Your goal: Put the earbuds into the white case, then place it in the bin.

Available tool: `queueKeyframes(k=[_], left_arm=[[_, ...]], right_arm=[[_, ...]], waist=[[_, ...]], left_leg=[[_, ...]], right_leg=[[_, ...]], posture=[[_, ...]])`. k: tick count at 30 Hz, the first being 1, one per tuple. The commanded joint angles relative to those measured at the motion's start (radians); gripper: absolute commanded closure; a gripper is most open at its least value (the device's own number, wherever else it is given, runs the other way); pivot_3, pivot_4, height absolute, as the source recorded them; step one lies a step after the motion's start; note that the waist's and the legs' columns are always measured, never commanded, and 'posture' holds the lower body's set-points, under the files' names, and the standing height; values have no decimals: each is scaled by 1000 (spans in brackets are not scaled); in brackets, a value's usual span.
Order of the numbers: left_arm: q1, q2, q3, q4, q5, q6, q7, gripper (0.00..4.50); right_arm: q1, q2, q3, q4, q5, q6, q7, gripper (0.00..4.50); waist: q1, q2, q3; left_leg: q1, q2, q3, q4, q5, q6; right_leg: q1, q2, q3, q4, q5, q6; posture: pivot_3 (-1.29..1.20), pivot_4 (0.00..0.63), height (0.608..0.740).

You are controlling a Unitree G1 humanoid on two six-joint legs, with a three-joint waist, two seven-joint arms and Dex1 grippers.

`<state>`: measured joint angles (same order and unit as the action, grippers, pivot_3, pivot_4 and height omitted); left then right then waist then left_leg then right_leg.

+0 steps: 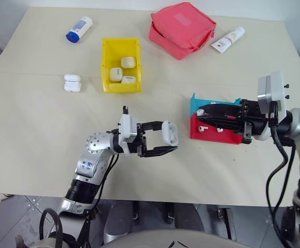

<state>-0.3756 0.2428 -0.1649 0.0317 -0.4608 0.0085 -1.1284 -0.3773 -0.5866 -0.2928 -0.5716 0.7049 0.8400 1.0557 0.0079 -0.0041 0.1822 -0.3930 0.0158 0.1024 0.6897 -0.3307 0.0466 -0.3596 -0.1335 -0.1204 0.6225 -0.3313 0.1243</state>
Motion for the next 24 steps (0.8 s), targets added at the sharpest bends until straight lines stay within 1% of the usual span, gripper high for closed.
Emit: queueKeyframes(k=[1, 6, 14, 20, 24], left_arm=[[-38, -29, 36, 27, -48, -47, -35, 1680], [-75, -34, 44, 49, -77, -33, -96, 1680], [-96, -17, 55, 27, -102, -7, -163, 1680], [-96, -17, 58, 22, -110, -17, -220, 1680], [-97, -26, 68, 24, -109, -22, -228, 1680]], right_arm=[[26, 57, 25, -82, 93, -13, -95, 3997], [77, 107, 129, -98, 90, -79, -150, 3997], [92, 121, 230, -52, 52, -168, -185, 3997], [98, 108, 251, -8, 34, -219, -197, 3997], [107, 102, 260, 12, 31, -238, -198, 3997]], waist=[[0, 0, 0], [5, 0, 0], [3, 0, 0], [6, 0, 0], [6, 0, 0]], left_leg=[[0, -1, 0, 0, 0, 0], [0, -2, 0, 0, 0, 0], [0, -2, 0, 0, 0, 0], [0, -2, 0, 0, 0, 0], [0, -2, 0, 0, 0, 0]], right_leg=[[0, 0, 0, 0, 0, 0], [0, 0, -4, 1, 0, 0], [0, 0, -8, 1, 0, 0], [0, 0, -8, 1, 0, 0], [0, 0, -8, 1, 0, 0]], posture=[[0, 150, 740], [0, 150, 740], [0, 150, 740], [0, 150, 740], [0, 150, 740]])
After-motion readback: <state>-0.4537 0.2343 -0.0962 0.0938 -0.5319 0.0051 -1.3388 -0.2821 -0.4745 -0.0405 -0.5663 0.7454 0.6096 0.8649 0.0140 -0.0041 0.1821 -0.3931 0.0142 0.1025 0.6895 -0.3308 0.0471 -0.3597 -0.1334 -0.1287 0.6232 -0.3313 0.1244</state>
